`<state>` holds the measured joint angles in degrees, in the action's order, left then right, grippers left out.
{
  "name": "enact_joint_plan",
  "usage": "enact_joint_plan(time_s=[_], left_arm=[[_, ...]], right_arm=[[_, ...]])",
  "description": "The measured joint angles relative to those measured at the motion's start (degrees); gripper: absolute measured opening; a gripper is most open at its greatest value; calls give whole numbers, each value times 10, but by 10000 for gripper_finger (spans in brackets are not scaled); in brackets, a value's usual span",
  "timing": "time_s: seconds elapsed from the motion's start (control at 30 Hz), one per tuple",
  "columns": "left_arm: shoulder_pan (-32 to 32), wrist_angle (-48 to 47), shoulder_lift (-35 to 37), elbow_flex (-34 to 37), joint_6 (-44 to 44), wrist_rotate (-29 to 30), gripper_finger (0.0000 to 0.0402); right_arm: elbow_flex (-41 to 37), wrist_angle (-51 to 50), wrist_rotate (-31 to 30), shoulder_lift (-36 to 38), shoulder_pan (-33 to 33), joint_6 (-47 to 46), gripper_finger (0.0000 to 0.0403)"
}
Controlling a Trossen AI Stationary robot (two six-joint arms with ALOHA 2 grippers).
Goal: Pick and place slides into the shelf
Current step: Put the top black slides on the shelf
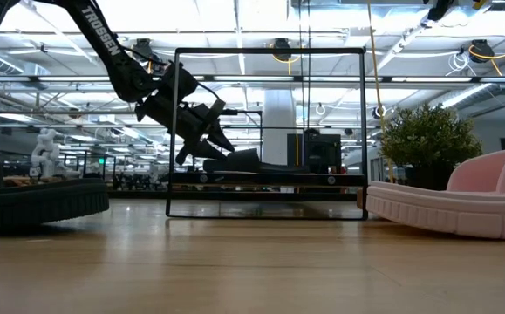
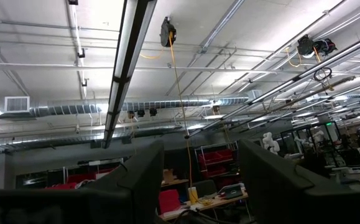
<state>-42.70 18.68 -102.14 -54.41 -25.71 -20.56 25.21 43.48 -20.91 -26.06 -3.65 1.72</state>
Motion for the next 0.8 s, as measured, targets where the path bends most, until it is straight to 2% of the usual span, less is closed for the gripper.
enact_joint_plan(time_s=[0.8], left_arm=[[-19,35,1,0,-29,-37,145]], right_arm=[[0,0,0,0,0,-4,196]])
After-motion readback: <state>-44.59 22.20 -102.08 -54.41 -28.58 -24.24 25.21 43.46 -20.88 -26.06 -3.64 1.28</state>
